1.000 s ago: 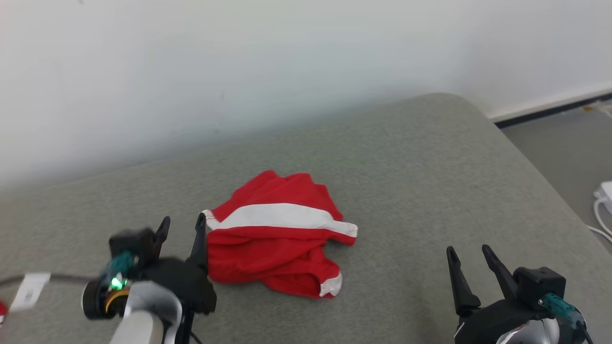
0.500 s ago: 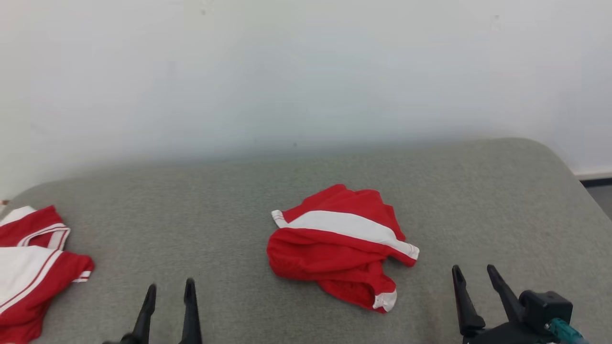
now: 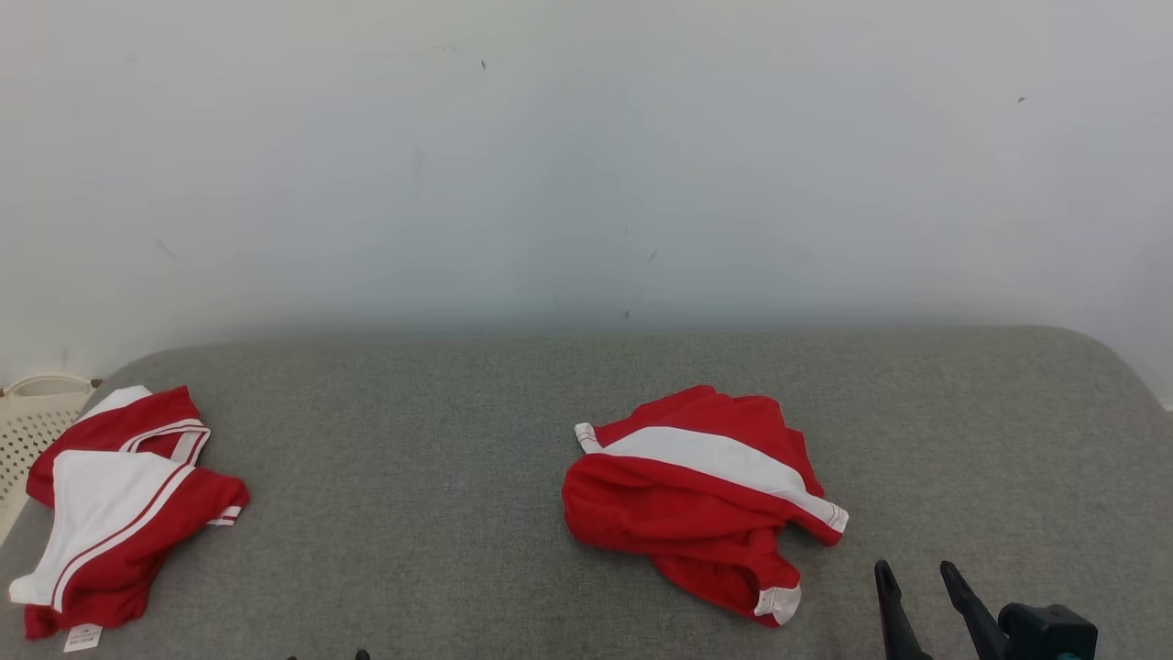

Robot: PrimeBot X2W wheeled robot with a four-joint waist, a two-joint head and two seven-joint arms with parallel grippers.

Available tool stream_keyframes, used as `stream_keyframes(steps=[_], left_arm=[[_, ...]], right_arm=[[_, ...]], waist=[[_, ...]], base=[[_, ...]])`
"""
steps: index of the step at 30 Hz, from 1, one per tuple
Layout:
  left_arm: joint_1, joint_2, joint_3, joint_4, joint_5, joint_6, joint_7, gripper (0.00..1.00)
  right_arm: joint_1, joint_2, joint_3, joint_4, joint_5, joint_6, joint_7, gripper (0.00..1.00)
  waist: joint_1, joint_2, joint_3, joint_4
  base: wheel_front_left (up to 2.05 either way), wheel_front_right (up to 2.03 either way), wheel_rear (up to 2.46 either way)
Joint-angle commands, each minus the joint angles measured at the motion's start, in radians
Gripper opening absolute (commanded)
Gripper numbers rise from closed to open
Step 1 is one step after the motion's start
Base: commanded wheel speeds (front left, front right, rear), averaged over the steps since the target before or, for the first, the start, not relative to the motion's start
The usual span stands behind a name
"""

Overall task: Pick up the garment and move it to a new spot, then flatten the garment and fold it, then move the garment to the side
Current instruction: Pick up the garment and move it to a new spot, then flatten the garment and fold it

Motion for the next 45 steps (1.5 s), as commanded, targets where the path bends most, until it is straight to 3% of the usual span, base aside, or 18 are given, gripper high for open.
stream_keyframes(steps=[1, 13, 20, 25, 29, 37, 45], left_arm=[[0.001, 0.000, 0.001, -0.001, 0.004, 0.001, -0.004, 1.00], [0.011, 0.005, 0.016, 0.000, -0.026, -0.036, -0.004, 1.00], [-0.099, -0.033, -0.031, 0.065, -0.124, -0.072, 0.137, 1.00], [-0.267, -0.073, -0.011, 0.181, -0.241, -0.034, 0.214, 1.00], [-0.424, -0.082, -0.026, 0.323, -0.274, -0.009, 0.288, 1.00], [-0.612, -0.032, -0.073, 0.579, -0.233, -0.018, 0.388, 1.00], [-0.687, -0.006, -0.062, 0.707, -0.210, 0.052, 0.392, 1.00]], right_arm=[[0.007, 0.000, -0.005, -0.001, 0.007, 0.003, 0.003, 1.00], [-0.008, 0.000, 0.006, -0.010, -0.003, 0.003, 0.013, 1.00], [-0.023, 0.000, 0.022, -0.025, -0.016, 0.003, 0.027, 1.00], [-0.043, 0.000, 0.045, -0.042, -0.024, 0.003, 0.043, 1.00], [-0.058, -0.001, 0.069, -0.053, -0.030, 0.003, 0.056, 1.00], [-0.086, 0.000, 0.091, -0.061, -0.021, 0.003, 0.049, 1.00], [-0.099, 0.000, 0.091, -0.048, -0.006, 0.003, 0.036, 1.00]], waist=[[0.0001, 0.0000, 0.001, 0.002], [0.0001, 0.0000, 0.005, -0.007], [0.0001, 0.0000, 0.025, -0.063], [0.0001, 0.0000, 0.054, -0.135], [0.0001, 0.0000, 0.093, -0.213], [0.0001, 0.0000, 0.174, -0.357], [0.0001, 0.0000, 0.209, -0.406]], base=[[0.00, 0.00, 0.00], [0.00, 0.00, 0.00], [0.00, 0.00, 0.00], [0.00, 0.00, 0.00], [0.00, 0.00, 0.00], [0.00, 0.00, 0.00], [0.00, 0.00, 0.00]])
